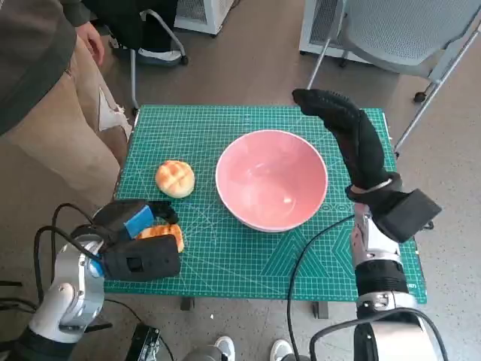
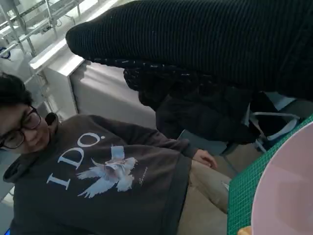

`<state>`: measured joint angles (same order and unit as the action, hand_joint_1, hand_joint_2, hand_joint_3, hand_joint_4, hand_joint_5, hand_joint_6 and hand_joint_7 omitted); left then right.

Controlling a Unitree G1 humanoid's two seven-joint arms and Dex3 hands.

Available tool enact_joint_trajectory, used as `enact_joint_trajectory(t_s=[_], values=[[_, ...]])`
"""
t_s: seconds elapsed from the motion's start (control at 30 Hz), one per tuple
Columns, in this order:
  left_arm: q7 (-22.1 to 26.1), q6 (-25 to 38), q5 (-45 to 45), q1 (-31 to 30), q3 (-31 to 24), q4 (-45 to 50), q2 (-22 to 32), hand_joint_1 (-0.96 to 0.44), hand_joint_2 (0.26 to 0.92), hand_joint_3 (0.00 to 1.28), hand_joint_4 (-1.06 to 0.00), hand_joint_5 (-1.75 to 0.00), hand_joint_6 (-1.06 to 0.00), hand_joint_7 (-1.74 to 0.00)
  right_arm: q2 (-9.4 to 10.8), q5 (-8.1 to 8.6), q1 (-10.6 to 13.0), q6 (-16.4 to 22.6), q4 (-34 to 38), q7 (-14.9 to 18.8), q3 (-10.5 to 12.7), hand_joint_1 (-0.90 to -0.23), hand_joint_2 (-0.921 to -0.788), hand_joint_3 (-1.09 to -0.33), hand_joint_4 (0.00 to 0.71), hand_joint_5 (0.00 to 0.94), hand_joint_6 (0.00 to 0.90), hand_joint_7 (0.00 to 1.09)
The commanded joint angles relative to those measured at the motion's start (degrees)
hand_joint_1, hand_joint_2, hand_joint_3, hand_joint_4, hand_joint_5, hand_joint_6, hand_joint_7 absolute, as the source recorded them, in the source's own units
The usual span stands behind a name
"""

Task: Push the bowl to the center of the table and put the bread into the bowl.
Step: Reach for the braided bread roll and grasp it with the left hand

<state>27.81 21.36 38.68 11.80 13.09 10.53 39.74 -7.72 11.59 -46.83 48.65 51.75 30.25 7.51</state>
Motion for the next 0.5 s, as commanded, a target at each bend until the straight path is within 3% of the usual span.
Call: enact_joint_trajectory(t_s=[0.03, 0.17, 0.5], values=[[2.3, 1.3, -0.6, -0.6, -2.4, 5.1, 0.7, 0.01, 0.764, 0.3, -0.7, -1.36, -0.8, -0.81, 0.0, 0.31, 1.2, -0.8, 0.1, 0.5, 0.1, -0.732, -0.921, -0.829, 0.148, 0.0, 0.032, 0.39], [4.1, 2.5, -0.9, -0.8, -4.1, 9.5, 1.1, 0.01, 0.823, 0.18, -0.73, -1.29, -0.79, -0.83, 0.0, 0.17, 1.1, -0.8, 0.1, 0.3, 0.1, -0.732, -0.921, -0.83, 0.147, 0.0, 0.03, 0.4], [6.8, 3.6, -2.9, -0.2, -10.8, 21.5, 1.1, 0.0, 0.859, 0.09, -0.81, -1.13, -0.74, -0.95, 0.2, -0.04, 1.0, -0.4, 0.5, 0.2, 0.0, -0.732, -0.921, -0.829, 0.148, 0.0, 0.025, 0.41]])
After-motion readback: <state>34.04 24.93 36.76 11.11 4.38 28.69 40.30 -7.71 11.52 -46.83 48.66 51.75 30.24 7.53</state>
